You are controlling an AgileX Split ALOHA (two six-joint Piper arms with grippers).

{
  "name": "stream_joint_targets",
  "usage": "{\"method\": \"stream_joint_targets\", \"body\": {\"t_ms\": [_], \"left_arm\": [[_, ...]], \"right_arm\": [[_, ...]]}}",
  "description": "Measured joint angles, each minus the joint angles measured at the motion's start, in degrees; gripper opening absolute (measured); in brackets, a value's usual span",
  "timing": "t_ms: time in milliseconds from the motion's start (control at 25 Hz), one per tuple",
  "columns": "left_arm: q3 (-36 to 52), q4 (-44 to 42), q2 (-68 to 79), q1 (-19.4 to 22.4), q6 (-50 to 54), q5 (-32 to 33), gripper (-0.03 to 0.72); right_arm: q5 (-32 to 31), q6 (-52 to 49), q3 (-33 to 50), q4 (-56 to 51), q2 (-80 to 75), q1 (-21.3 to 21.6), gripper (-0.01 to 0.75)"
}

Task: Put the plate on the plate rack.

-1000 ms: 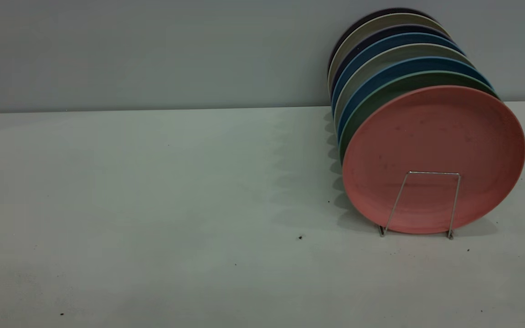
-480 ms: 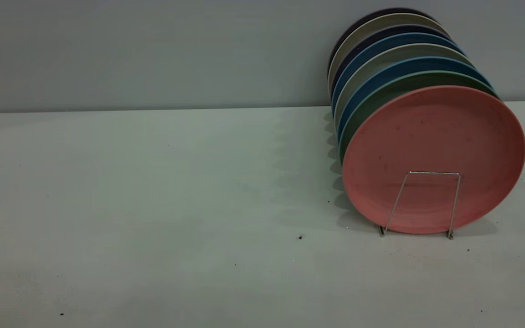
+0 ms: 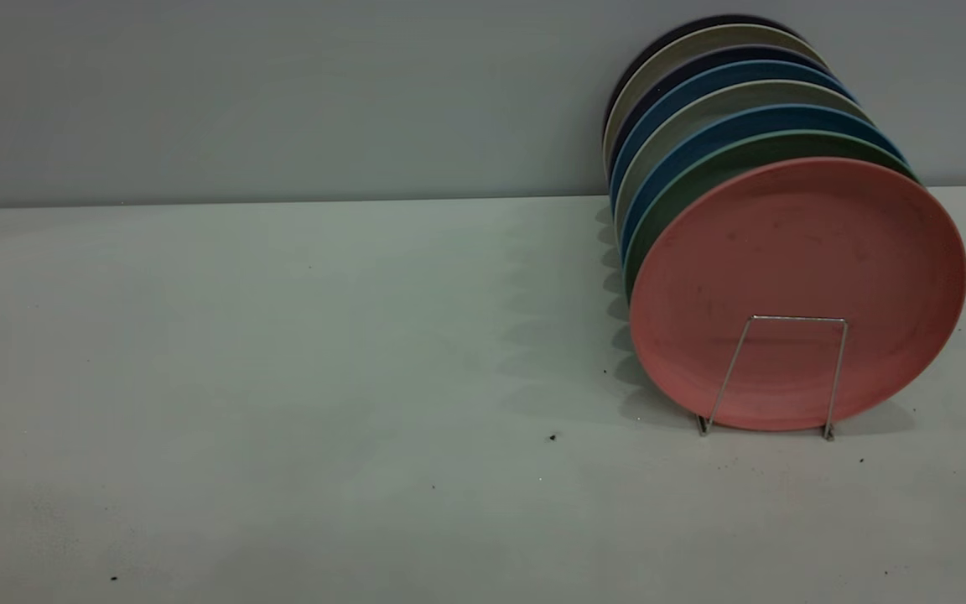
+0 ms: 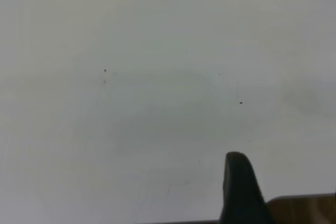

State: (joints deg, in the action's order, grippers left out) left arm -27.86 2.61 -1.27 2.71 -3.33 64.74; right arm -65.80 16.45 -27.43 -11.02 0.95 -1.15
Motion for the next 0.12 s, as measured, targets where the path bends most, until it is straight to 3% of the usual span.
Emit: {"method": "stream_joint_targets", "body": {"t_ms": [120], "left_arm": [[0.0,0.0,0.0,0.0,0.0,0.0,0.466]], "right_arm": [[0.0,0.0,0.0,0.0,0.0,0.0,0.263]]}}
